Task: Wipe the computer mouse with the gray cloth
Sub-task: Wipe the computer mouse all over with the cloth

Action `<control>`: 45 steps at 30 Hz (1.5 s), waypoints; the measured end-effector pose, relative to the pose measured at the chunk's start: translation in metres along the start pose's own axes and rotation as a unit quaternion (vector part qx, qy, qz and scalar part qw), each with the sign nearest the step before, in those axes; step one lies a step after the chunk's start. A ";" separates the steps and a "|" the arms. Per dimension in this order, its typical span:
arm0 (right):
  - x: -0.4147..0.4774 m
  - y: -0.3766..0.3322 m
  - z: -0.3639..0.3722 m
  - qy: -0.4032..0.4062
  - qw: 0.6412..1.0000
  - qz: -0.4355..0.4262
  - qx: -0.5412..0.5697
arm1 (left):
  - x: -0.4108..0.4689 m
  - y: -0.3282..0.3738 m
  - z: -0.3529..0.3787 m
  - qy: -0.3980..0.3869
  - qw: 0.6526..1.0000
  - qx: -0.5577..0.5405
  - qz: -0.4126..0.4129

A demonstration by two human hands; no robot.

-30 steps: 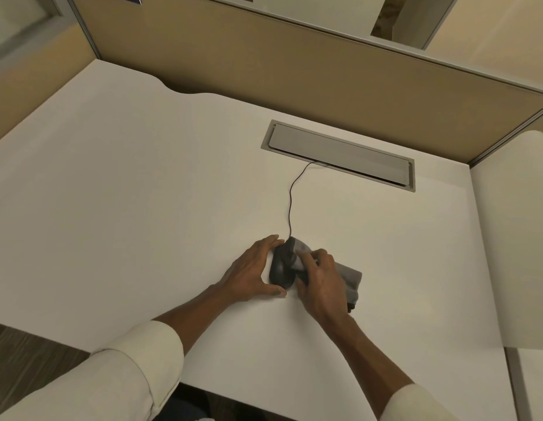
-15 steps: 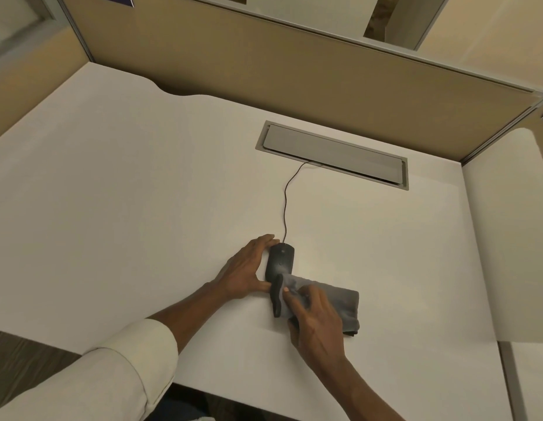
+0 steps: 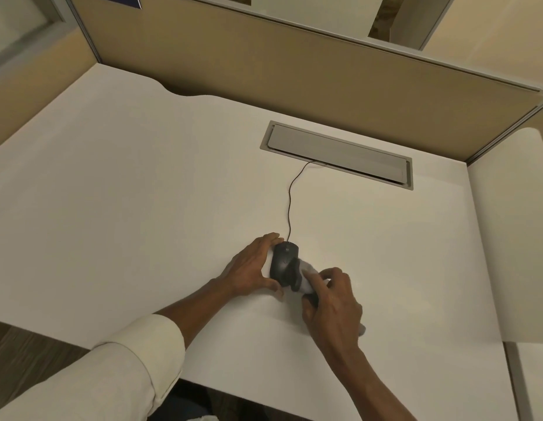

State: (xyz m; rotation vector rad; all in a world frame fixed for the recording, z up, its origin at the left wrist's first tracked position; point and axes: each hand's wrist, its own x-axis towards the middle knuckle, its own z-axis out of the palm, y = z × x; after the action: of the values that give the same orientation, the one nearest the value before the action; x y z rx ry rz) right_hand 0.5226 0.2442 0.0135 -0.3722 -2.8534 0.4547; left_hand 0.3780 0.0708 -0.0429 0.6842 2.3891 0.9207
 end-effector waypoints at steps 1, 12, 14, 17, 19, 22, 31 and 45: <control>-0.001 -0.002 0.001 -0.012 1.000 -0.028 0.002 | 0.000 0.000 0.000 0.001 1.000 0.002 0.003; -0.020 -0.013 0.011 -0.117 0.992 -0.027 -0.024 | -0.003 0.001 -0.003 -0.009 1.000 0.014 0.019; -0.017 -0.016 0.009 -0.128 0.991 -0.010 -0.047 | -0.003 0.002 -0.003 -0.011 1.000 0.012 0.015; -0.012 -0.014 0.006 -0.126 0.990 0.043 -0.056 | -0.002 0.002 -0.002 -0.016 1.000 0.011 0.004; -0.007 -0.007 0.002 -0.134 0.987 0.085 -0.028 | -0.001 0.003 -0.002 -0.019 1.000 0.014 -0.007; 0.001 0.007 -0.012 -0.127 0.977 0.164 0.058 | 0.000 0.006 -0.002 -0.018 0.999 0.022 -0.017; 0.000 0.038 -0.058 -0.114 0.916 0.257 0.286 | 0.000 0.010 -0.010 -0.048 0.998 0.051 0.006; 0.020 0.017 -0.075 -0.032 0.852 0.257 0.456 | -0.061 0.110 -0.023 0.081 0.987 -0.134 0.018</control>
State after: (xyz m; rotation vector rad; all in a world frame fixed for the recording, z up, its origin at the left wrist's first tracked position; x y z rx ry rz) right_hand 0.5272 0.2857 0.0808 -0.9000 -2.1751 1.8168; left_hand 0.4405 0.0947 0.0664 0.5682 2.3349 1.3293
